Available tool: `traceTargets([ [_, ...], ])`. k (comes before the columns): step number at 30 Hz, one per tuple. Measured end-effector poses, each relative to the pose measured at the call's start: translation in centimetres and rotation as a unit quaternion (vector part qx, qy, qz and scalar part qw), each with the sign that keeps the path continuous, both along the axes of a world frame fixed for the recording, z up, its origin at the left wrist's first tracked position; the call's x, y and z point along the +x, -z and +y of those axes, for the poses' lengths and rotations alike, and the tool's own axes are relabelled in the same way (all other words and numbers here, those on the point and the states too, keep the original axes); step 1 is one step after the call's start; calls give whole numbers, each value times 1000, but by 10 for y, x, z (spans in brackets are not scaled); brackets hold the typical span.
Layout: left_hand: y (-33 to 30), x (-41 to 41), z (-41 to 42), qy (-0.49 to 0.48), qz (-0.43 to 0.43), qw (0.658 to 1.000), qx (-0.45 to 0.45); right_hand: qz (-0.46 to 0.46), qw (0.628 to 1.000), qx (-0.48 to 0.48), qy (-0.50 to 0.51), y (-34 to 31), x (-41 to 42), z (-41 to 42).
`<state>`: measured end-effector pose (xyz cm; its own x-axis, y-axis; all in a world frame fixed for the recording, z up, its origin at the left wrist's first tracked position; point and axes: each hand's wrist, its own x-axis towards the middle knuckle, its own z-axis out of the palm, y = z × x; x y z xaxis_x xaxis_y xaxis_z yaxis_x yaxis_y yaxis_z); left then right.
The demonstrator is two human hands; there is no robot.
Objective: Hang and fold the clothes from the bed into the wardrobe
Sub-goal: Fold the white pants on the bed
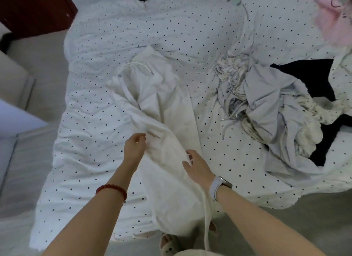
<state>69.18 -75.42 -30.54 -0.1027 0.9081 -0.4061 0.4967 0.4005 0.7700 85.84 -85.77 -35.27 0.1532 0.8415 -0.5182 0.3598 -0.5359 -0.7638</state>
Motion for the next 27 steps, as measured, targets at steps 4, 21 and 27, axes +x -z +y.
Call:
traceTargets([
  [4,-14,-13,23,-96,-76,992,-36,4,999,36,-29,-26,-5,51],
  [21,2,-60,243,-214,-227,950,-24,18,999,9,-32,-45,-52,268],
  [27,-37,-101,306,-180,-165,966,79,22,989,-119,-82,-58,-92,304],
])
